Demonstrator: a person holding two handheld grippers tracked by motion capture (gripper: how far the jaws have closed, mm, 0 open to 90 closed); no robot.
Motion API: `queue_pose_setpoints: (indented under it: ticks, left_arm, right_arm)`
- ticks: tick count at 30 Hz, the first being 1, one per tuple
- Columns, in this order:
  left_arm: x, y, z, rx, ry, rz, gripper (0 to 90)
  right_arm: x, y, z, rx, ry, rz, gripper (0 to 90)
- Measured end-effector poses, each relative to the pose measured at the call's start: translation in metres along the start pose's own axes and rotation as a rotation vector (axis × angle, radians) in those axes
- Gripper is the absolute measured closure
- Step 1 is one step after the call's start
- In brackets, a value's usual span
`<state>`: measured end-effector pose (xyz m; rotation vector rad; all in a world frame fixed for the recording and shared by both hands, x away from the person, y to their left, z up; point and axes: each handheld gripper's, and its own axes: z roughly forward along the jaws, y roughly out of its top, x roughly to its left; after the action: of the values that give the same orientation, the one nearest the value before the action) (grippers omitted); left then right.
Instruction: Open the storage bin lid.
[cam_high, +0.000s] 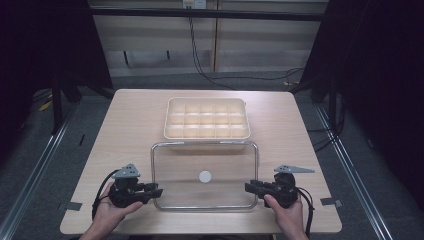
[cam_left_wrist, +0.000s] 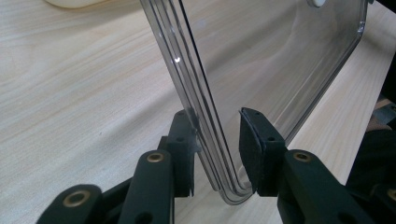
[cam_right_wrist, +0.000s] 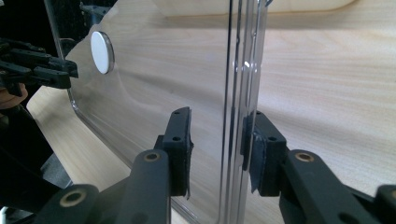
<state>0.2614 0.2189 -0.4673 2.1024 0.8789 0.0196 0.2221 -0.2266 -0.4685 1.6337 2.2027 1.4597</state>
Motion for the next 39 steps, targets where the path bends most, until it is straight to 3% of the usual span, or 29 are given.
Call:
queue_pose_setpoints:
  ticks: [8, 14, 20, 25, 34, 39]
  left_arm:
    - [0.003, 0.000, 0.005, 0.002, -0.012, -0.008, 63.3]
    - [0.007, 0.001, 0.011, 0.014, -0.018, -0.026, 59.9]
    - [0.011, 0.003, 0.015, 0.024, -0.021, -0.037, 58.8]
    - [0.012, 0.002, 0.020, 0.051, -0.002, -0.036, 56.0]
    - [0.014, 0.002, 0.024, 0.074, -0.010, -0.052, 55.5]
    - [0.015, 0.001, 0.026, 0.096, 0.020, -0.053, 55.5]
  right_arm:
    - [-0.005, -0.003, 0.007, 0.034, -0.018, 0.005, 62.3]
    - [-0.005, 0.000, 0.018, 0.071, -0.067, -0.029, 55.9]
    - [-0.009, 0.002, 0.022, 0.081, -0.070, -0.024, 54.3]
    - [-0.009, 0.000, 0.028, 0.112, -0.097, -0.027, 47.7]
    - [-0.011, 0.001, 0.034, 0.133, -0.122, -0.004, 43.5]
    - [-0.012, 0.001, 0.034, 0.130, -0.144, -0.017, 42.2]
